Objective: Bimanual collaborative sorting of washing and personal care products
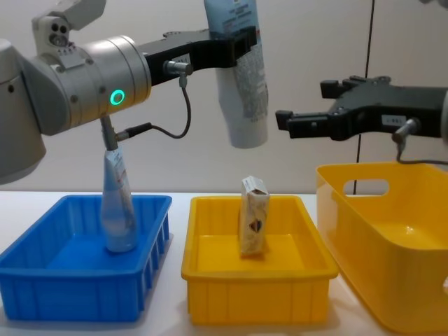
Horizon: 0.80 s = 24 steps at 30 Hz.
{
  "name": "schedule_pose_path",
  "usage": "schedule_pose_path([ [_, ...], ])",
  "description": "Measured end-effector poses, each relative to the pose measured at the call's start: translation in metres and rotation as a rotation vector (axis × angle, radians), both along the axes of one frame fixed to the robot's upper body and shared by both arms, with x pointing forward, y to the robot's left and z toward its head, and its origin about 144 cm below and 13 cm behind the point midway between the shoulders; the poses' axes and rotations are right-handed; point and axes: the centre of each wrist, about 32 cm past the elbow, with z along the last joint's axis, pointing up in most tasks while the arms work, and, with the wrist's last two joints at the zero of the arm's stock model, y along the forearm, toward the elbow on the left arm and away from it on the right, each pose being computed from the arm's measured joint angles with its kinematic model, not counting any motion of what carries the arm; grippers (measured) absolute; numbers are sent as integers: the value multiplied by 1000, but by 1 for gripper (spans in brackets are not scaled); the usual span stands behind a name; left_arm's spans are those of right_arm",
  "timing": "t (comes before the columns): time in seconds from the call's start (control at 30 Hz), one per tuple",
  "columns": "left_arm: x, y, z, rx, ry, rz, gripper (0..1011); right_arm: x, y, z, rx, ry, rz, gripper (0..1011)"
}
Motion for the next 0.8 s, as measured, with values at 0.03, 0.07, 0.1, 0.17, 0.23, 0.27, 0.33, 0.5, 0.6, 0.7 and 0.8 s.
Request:
schedule_pose_path([
  [0.03, 0, 0, 0, 0, 0, -1, 234, 1, 0, 0, 0, -1, 4, 1004],
  [0.07, 0, 0, 0, 0, -1, -2, 231, 3, 1, 2, 1, -4, 9, 1004],
  [0.1, 0, 0, 0, 0, -1, -2, 231, 6, 1, 2, 1, -5, 19, 1004],
  [0.17, 0, 0, 0, 0, -1, -3, 231, 10, 3, 4, 1, -8, 29, 1004],
  [0.23, 0, 0, 0, 0, -2, -4, 231, 15, 4, 5, 2, -11, 43, 1004],
  [0.27, 0, -1, 0, 1, -2, -5, 231, 17, 5, 6, 2, -11, 47, 1004],
  [0.33, 0, -1, 0, 1, -2, -5, 231, 22, 7, 8, 2, -14, 60, 1004],
  [0.5, 0, -1, 1, 0, -2, -6, 234, 32, 10, 10, 4, -15, 84, 1004],
  [0.6, 0, -1, 1, 0, -2, -7, 231, 38, 14, 10, 5, -12, 98, 1004],
  [0.7, 0, -1, 1, 1, -2, -8, 231, 45, 16, 10, 6, -7, 110, 1004],
  [0.8, 0, -1, 1, 1, -3, -8, 231, 50, 19, 10, 8, -1, 121, 978],
])
